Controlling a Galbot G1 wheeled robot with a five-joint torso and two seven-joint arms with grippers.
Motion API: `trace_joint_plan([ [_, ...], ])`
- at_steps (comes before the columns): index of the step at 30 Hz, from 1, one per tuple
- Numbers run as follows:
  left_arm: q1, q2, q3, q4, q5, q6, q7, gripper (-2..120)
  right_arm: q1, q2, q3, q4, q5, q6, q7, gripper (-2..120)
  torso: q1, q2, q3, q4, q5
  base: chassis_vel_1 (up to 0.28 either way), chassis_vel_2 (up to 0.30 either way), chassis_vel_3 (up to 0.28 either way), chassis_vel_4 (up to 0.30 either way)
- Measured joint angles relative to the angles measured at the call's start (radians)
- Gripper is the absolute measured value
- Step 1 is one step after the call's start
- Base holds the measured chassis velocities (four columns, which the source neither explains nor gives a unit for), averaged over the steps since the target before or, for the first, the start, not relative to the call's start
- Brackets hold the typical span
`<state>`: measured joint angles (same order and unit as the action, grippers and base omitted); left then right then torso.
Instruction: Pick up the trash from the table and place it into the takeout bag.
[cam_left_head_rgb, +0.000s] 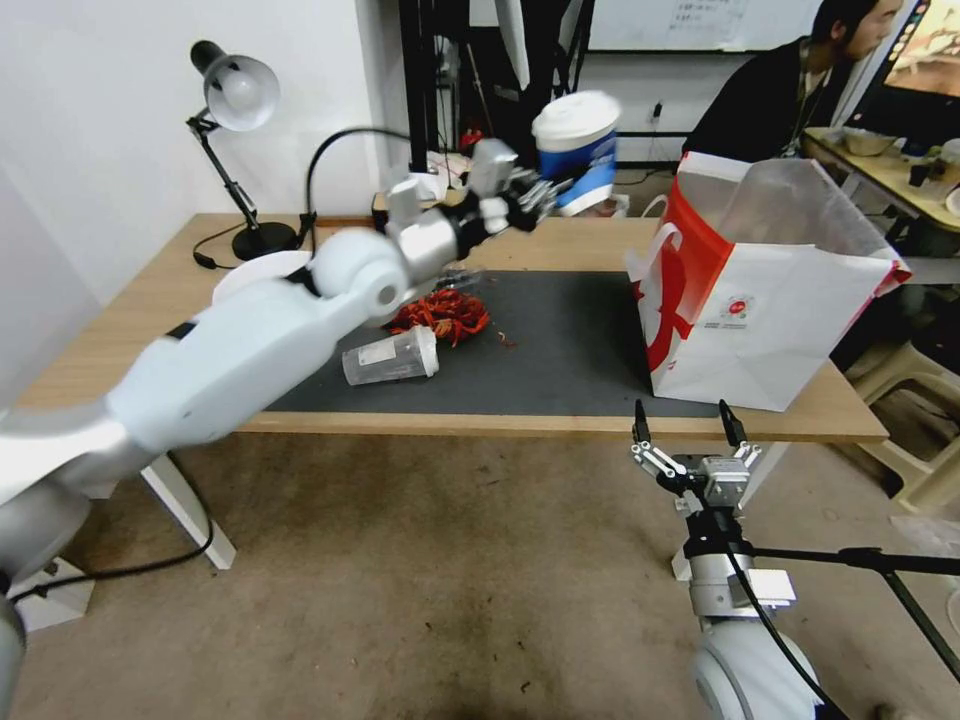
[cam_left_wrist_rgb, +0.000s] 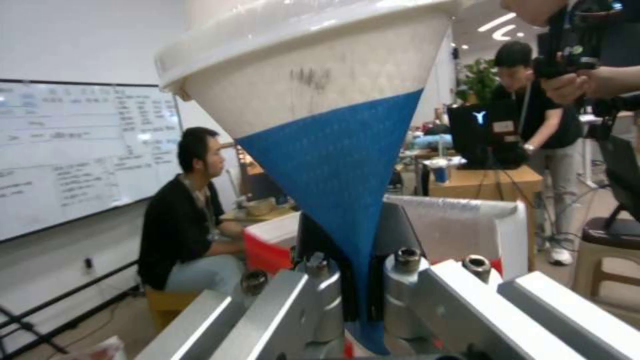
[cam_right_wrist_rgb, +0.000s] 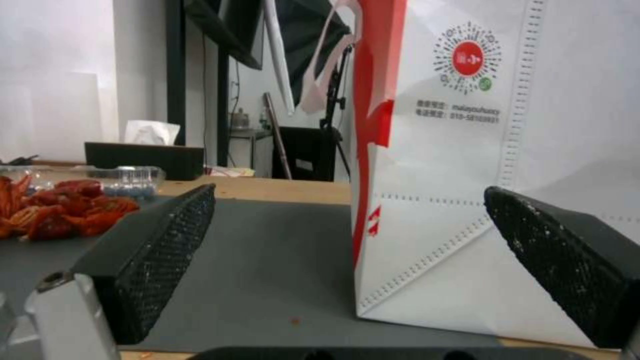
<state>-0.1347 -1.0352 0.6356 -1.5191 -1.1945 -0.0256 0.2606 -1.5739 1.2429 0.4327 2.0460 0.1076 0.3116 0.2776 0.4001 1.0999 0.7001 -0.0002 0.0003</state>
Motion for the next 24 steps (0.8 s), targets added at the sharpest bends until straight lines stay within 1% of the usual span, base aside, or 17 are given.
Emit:
trace_joint_plan([
  [1, 0.0, 0.0, 0.0, 0.0, 0.0, 0.0, 0.0, 0, 0.0, 0.0, 0.0, 0.0, 0.0, 0.0, 0.0, 100, 0.0, 0.0, 0.0, 0.0, 0.0, 0.0, 0.0, 0.0, 0.0],
  [4, -0.068, -0.067, 0.055, 0.052, -0.025, 0.013, 0.008, 0, 0.0, 0.003, 0.003, 0.0, 0.002, 0.0, 0.0, 100, 0.0, 0.0, 0.0, 0.0001, -0.0002, 0.0, 0.0, 0.0, 0.0],
  [5, -0.068, -0.067, 0.055, 0.052, -0.025, 0.013, 0.008, 0, 0.0, 0.003, 0.003, 0.0, 0.002, 0.0, 0.0, 100, 0.0, 0.0, 0.0, 0.0001, -0.0002, 0.0, 0.0, 0.0, 0.0],
  [8, -0.13, -0.134, 0.116, 0.108, -0.053, 0.024, 0.022, 0, 0.002, 0.008, 0.005, -0.001, 0.003, 0.001, 0.0, 100, 0.0, 0.0, 0.0, -0.0001, 0.0001, 0.0, 0.0, 0.0, 0.0],
  [9, -0.13, -0.134, 0.116, 0.108, -0.053, 0.024, 0.022, 0, 0.002, 0.008, 0.005, -0.001, 0.003, 0.001, 0.0, 100, 0.0, 0.0, 0.0, -0.0001, 0.0001, 0.0, 0.0, 0.0, 0.0],
  [13, -0.178, -0.18, 0.172, 0.166, -0.07, 0.029, 0.037, 0, 0.005, 0.012, 0.006, -0.001, 0.005, 0.002, 0.0, 100, 0.0, 0.0, 0.0, 0.0002, -0.0003, 0.0, 0.0, 0.0, 0.0],
  [14, -0.178, -0.18, 0.172, 0.166, -0.07, 0.029, 0.037, 0, 0.005, 0.012, 0.006, -0.001, 0.005, 0.002, 0.0, 100, 0.0, 0.0, 0.0, 0.0002, -0.0003, 0.0, 0.0, 0.0, 0.0],
  [16, -0.207, -0.204, 0.206, 0.199, -0.081, 0.029, 0.045, 0, 0.008, 0.015, 0.006, -0.001, 0.007, 0.002, 0.0, 100, 0.0, 0.0, 0.0, 0.0003, -0.0002, 0.0, 0.0, 0.0, 0.0],
  [17, -0.237, -0.23, 0.239, 0.238, -0.09, 0.032, 0.061, 0, 0.01, 0.018, 0.006, -0.001, 0.009, 0.003, 0.0, 100, 0.0, 0.0, 0.0, 0.0001, -0.0002, 0.0, 0.0, 0.0, 0.0],
  [18, -0.237, -0.23, 0.239, 0.238, -0.09, 0.032, 0.061, 0, 0.01, 0.018, 0.006, -0.001, 0.009, 0.003, 0.0, 100, 0.0, 0.0, 0.0, 0.0001, -0.0002, 0.0, 0.0, 0.0, 0.0],
  [21, -0.288, -0.271, 0.289, 0.299, -0.105, 0.048, 0.092, 0, 0.019, 0.027, 0.005, -0.001, 0.011, 0.003, 0.0, 100, 0.0, 0.0, 0.0, 0.0003, -0.0003, 0.0, 0.0, 0.0, 0.0],
  [24, -0.302, -0.28, 0.299, 0.307, -0.111, 0.059, 0.099, 0, 0.021, 0.031, 0.004, 0.0, 0.012, 0.003, 0.0, 100, 0.0, 0.0, 0.0, 0.0003, -0.0003, 0.0, 0.0, 0.0, 0.0],
])
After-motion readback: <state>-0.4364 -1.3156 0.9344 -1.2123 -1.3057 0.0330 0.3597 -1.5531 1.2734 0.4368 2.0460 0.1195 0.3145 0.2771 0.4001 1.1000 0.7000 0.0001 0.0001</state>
